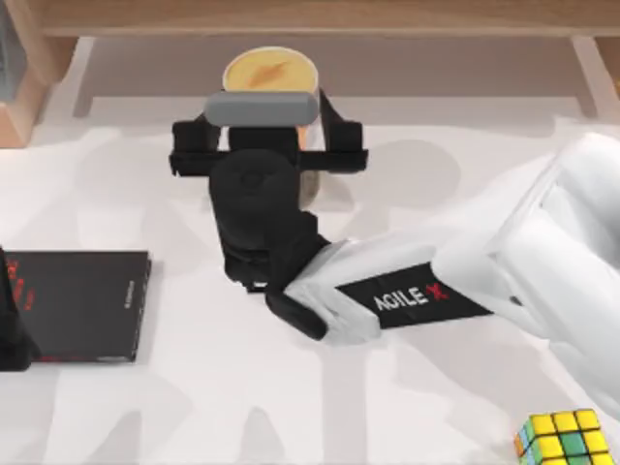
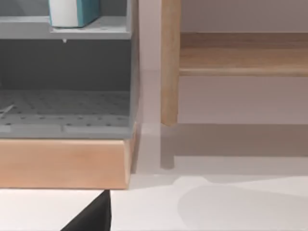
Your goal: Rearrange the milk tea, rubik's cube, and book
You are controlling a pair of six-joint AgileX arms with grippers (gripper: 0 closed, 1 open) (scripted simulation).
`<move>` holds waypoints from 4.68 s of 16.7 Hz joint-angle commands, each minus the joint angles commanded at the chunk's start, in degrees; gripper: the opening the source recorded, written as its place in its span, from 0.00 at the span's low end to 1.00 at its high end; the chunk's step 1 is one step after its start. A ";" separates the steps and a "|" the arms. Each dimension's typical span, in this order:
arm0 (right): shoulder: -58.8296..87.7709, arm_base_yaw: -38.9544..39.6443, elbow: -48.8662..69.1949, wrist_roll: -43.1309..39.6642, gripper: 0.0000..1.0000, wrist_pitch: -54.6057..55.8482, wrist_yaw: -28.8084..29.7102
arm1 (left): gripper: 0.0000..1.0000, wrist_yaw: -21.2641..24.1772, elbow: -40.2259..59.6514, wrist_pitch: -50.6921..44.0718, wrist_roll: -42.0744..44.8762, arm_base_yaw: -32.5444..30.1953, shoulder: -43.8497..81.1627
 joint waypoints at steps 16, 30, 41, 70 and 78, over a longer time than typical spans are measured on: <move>-19.34 -3.27 -6.62 10.67 1.00 -33.38 -13.85 | 1.00 0.00 0.00 0.00 0.00 0.00 0.00; -54.20 -14.98 -26.22 26.93 1.00 -108.86 -49.25 | 1.00 0.00 0.00 0.00 0.00 0.00 0.00; -57.95 -16.12 -29.89 28.71 1.00 -116.70 -54.55 | 1.00 0.00 0.00 0.00 0.00 0.00 0.00; -53.13 -16.18 -40.30 28.99 0.00 -101.44 -54.65 | 1.00 0.00 0.00 0.00 0.00 0.00 0.00; -53.67 -16.18 -39.57 29.03 0.00 -102.48 -54.63 | 1.00 0.00 0.00 0.00 0.00 0.00 0.00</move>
